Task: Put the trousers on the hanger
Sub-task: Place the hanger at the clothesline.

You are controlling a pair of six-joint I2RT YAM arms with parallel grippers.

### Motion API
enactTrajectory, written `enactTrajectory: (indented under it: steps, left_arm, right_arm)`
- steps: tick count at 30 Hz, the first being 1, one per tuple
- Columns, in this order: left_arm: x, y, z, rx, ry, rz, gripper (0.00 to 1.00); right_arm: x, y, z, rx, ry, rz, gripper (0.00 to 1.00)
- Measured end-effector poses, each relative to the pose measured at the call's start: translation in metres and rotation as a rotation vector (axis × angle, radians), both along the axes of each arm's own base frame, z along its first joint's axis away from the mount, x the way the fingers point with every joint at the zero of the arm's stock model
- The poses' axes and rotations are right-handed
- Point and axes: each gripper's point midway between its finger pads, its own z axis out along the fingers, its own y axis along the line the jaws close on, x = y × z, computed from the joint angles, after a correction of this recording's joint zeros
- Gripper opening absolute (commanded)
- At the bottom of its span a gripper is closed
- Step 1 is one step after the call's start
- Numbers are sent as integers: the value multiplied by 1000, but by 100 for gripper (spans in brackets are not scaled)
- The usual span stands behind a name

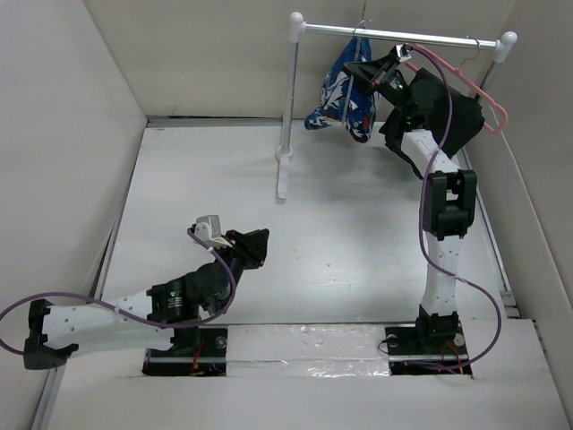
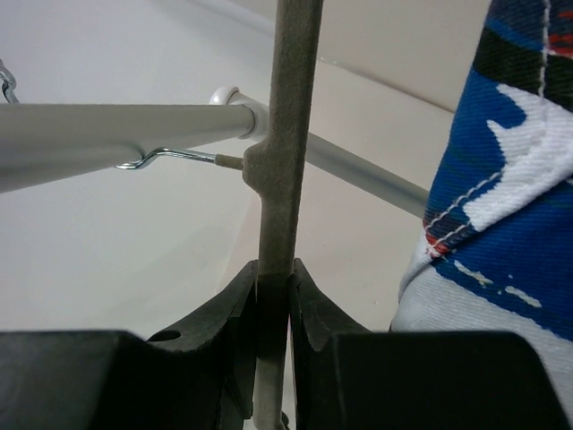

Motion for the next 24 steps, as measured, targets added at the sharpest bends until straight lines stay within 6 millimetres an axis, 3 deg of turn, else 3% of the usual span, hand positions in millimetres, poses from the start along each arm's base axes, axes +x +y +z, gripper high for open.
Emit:
enactTrajectory:
  steps: [8,13,18,22,24]
  left_arm:
    - [1,0,-1,0,5,7,22]
    - [1,-1,0,8,14,14,22]
    - [2,-2,-1,16,16,17,22]
    - [2,-5,-3,24,18,16,22]
    - [2,-7,-3,26,19,11,22]
  right_arm:
    - [1,-13,-8,37,-1,3,6]
    - [-3,-18,-22,54,4,12,17]
    - [-13,-21,-23,72,-24,5,43]
    - [-33,-24,-21,70,-31,-11,60]
    - [-42,-27,-22,59,-27,-26,77]
